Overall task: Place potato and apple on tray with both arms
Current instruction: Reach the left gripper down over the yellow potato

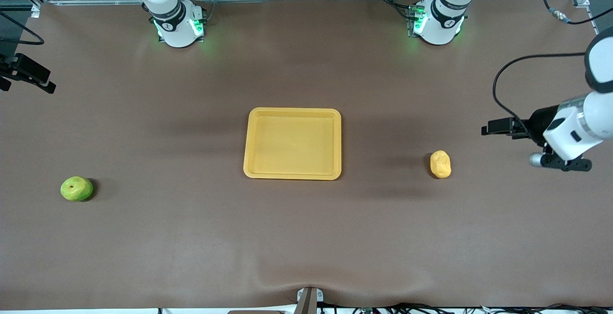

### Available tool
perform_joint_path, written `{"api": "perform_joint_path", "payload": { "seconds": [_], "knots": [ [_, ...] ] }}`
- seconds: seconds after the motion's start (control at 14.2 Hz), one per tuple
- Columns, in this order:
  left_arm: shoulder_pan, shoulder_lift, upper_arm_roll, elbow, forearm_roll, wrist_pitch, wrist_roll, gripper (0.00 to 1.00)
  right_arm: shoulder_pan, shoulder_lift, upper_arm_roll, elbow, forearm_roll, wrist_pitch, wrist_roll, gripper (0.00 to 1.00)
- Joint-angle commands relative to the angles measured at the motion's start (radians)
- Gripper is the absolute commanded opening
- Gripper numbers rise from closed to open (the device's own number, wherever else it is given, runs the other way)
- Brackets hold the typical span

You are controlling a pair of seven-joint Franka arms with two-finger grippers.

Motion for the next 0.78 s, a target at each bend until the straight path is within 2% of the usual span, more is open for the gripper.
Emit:
{"api": "perform_joint_path", "payload": {
  "seconds": [0.0,0.42,0.56,0.71],
  "knots": [
    [-0.003,0.026,0.005,0.025,-0.008,0.009,0.002,1.00,-0.024,0.021,0.008,0.011,-0.009,0.006,-0.011,1.00],
    [-0.026,0.159,0.004,0.024,0.010,0.012,-0.062,1.00,-0.031,0.056,0.008,0.012,-0.009,0.023,-0.011,1.00],
    [-0.056,0.207,-0.004,0.025,0.143,0.030,-0.071,1.00,-0.031,0.059,0.008,0.012,-0.008,0.023,-0.011,1.00],
    [-0.073,0.238,-0.004,0.004,0.174,0.111,-0.088,1.00,-0.031,0.071,0.008,0.012,-0.006,0.025,-0.013,1.00]
  ]
}}
